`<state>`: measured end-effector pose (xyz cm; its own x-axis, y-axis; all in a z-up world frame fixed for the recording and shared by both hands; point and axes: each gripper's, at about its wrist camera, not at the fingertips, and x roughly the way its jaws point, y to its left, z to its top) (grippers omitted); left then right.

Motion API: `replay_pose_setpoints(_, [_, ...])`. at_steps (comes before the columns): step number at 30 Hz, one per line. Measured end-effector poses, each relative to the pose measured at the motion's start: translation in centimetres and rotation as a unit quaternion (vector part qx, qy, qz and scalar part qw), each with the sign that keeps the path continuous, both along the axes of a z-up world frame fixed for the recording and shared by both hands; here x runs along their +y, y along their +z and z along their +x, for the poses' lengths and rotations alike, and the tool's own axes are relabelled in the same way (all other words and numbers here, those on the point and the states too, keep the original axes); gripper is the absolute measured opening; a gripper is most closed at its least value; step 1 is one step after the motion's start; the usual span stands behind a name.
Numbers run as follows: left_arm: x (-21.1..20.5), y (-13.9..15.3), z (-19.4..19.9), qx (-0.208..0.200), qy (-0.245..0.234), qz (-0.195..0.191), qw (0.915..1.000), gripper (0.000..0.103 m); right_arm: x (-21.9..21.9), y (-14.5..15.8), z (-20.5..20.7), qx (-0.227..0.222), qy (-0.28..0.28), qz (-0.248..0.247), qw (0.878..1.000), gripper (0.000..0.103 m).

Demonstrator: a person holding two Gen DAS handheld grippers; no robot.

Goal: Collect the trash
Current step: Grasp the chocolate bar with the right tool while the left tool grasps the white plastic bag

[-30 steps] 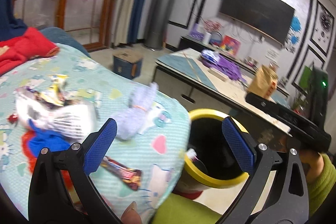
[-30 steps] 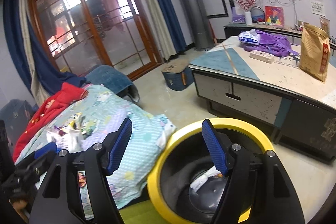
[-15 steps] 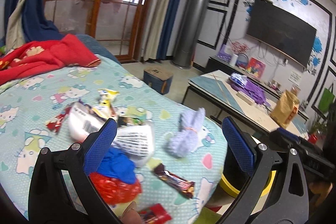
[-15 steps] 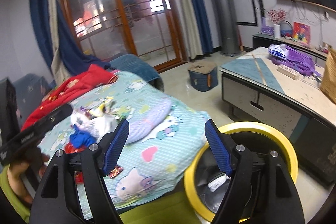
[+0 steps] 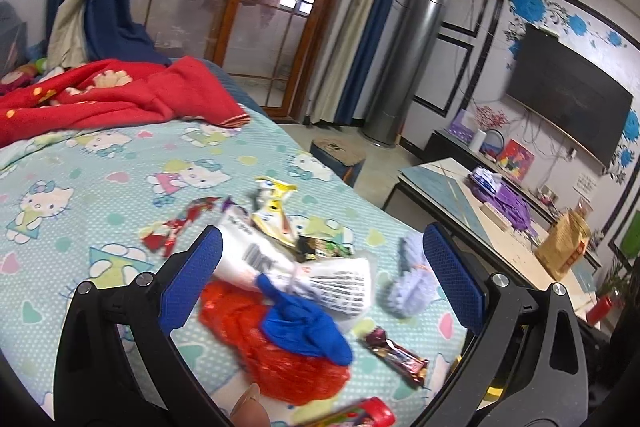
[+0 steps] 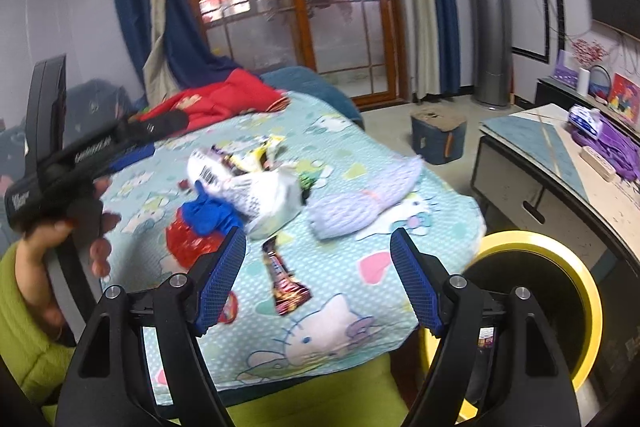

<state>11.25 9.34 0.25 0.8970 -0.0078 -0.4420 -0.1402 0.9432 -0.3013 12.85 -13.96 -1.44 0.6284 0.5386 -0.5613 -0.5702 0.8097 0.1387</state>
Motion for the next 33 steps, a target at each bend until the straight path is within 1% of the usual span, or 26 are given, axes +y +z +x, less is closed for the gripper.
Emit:
replay_pose_setpoints(6, [2.6,-0.7,0.0,0.012,0.026,-0.012,0.9995,0.092,3.1,-1.0,0.0,0.010,0.040,-0.019,0.999,0.072])
replay_pose_setpoints(11, [4.2,-1.7,0.3,0.028,0.034,-0.024,0.9988,0.092,5.2,-2.0,0.5,0.019,0.068,-0.041,0.997,0.072])
replay_pose_setpoints(13, [5.0,-2.3,1.1,0.035,0.023,-0.038,0.9984,0.092,5.7,-2.5,0.9,0.028,0.073,-0.047,0.996,0.072])
replay_pose_setpoints(15, [5.6,-2.8,1.9,0.047,0.017,-0.044,0.9978,0.092,6.4,-3.1,1.7,0.039,0.075,-0.053,0.995,0.072])
replay_pose_setpoints(18, [6.7,-3.6,2.8,0.061,0.020,-0.070,0.9955,0.092,7.0,-4.0,2.9,0.049,0.074,-0.062,0.994,0.072])
replay_pose_setpoints(23, [7.4,-4.3,4.6,0.076,0.015,-0.095,0.9924,0.092,7.3,-5.5,4.4,0.073,0.072,-0.073,0.992,0.067])
replay_pose_setpoints(25, [7.5,-4.6,5.2,0.081,0.011,-0.102,0.9914,0.092,7.4,-6.1,4.7,0.086,0.072,-0.070,0.991,0.063])
replay_pose_setpoints(26, [7.5,-4.7,5.5,0.083,0.009,-0.105,0.9909,0.090,7.4,-6.4,4.8,0.095,0.074,-0.067,0.991,0.058])
replay_pose_setpoints(27, [7.5,-4.9,5.9,0.090,0.007,-0.110,0.9899,0.087,7.4,-6.7,4.9,0.102,0.074,-0.066,0.990,0.050])
replay_pose_setpoints(28, [7.5,-5.1,6.1,0.094,0.006,-0.113,0.9891,0.085,7.5,-7.0,4.9,0.104,0.076,-0.070,0.989,0.046])
replay_pose_setpoints(30, [7.5,-5.6,6.4,0.102,0.005,-0.122,0.9872,0.081,7.6,-7.4,4.7,0.099,0.074,-0.083,0.989,0.031])
replay_pose_setpoints(31, [7.5,-5.8,6.4,0.105,0.004,-0.125,0.9866,0.079,7.5,-7.6,4.7,0.095,0.071,-0.086,0.989,0.027])
replay_pose_setpoints(32, [7.5,-5.9,6.4,0.107,0.003,-0.127,0.9861,0.075,7.4,-7.7,4.8,0.095,0.069,-0.085,0.989,0.022])
replay_pose_setpoints(33, [7.5,-6.1,6.4,0.109,0.003,-0.129,0.9856,0.071,7.2,-7.7,4.8,0.097,0.066,-0.080,0.990,0.020])
